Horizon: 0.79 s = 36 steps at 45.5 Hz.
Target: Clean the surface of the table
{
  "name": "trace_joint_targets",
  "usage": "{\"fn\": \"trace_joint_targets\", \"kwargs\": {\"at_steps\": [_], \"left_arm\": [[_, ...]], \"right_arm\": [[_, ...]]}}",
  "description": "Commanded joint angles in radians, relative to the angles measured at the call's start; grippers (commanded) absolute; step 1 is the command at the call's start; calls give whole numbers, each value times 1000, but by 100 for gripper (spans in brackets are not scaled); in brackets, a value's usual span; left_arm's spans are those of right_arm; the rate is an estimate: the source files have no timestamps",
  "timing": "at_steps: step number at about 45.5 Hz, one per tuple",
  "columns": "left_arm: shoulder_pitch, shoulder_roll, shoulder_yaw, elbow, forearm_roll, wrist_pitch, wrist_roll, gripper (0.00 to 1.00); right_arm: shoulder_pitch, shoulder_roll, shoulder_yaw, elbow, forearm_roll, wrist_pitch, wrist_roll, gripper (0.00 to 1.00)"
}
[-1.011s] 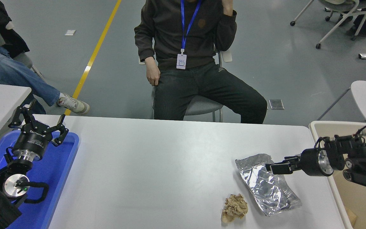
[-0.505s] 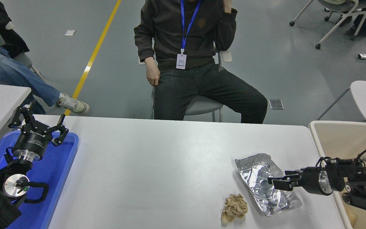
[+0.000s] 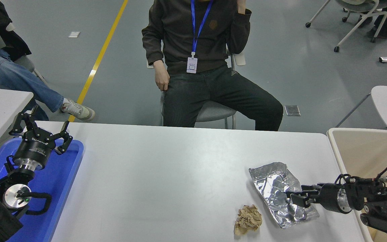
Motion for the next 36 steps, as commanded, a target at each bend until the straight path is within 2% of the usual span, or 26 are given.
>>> {"fn": "trace_joint_targets", "kwargs": {"at_steps": [1, 7, 23, 36], "left_arm": [[0, 0, 0, -1, 0, 0, 1, 100], [0, 0, 0, 1, 0, 0, -1, 100], [0, 0, 0, -1, 0, 0, -1, 100], [0, 0, 0, 1, 0, 0, -1, 100]], "right_arm": [[-6, 3, -11, -41, 1, -4, 55, 0], [-10, 9, -14, -78, 1, -3, 95, 0], [-9, 12, -13, -90, 18, -1, 120, 0], [60, 3, 13, -76, 160, -1, 138, 0]]}}
